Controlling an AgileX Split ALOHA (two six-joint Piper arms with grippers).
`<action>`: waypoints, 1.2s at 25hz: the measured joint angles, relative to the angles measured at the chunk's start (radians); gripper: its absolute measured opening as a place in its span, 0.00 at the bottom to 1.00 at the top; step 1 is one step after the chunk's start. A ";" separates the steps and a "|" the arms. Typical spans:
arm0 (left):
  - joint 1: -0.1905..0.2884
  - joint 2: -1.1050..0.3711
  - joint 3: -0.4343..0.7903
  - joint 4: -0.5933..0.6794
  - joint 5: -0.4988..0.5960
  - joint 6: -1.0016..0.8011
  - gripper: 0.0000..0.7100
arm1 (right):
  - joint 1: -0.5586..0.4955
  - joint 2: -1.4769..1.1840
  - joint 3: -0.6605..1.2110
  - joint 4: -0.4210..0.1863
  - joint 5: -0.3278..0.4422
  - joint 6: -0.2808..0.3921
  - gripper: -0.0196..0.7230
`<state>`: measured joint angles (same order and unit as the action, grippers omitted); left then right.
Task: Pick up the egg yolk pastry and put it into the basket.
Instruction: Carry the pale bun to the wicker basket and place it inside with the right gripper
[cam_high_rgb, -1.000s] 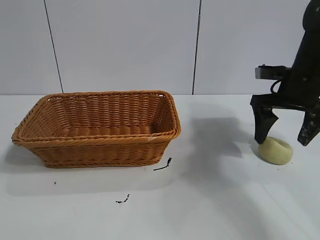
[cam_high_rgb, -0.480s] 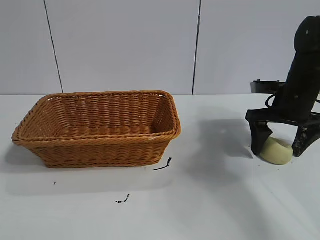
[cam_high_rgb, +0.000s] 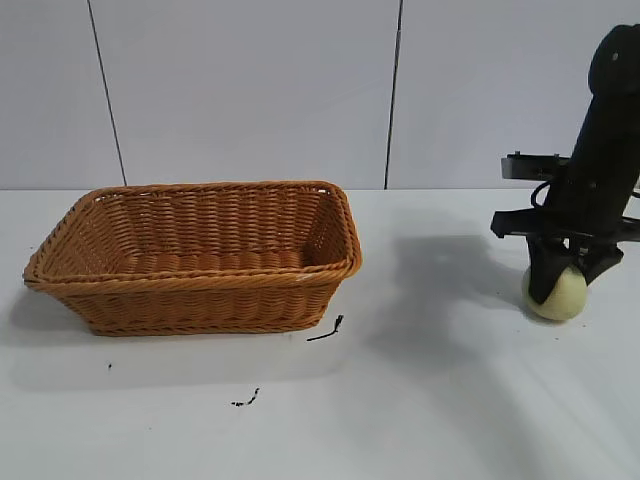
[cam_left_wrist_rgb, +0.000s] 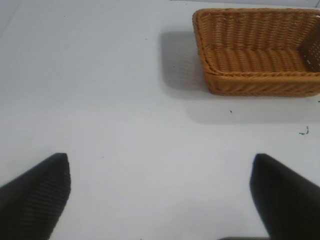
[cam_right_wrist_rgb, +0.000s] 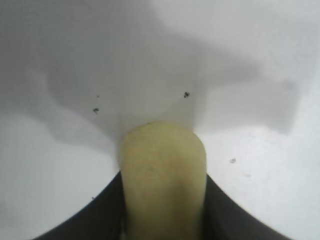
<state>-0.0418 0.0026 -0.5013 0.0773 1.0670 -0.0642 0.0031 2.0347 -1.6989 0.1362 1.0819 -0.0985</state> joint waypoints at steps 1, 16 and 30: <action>0.000 0.000 0.000 0.000 0.000 0.000 0.98 | 0.011 -0.010 -0.034 -0.005 0.027 0.000 0.30; 0.000 0.000 0.000 0.000 0.000 0.000 0.98 | 0.340 0.114 -0.423 -0.071 0.129 0.088 0.29; 0.000 0.000 0.000 0.000 0.000 0.000 0.98 | 0.599 0.381 -0.554 -0.064 -0.077 0.099 0.29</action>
<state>-0.0418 0.0026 -0.5013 0.0773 1.0670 -0.0642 0.6018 2.4162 -2.2531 0.0718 1.0048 0.0000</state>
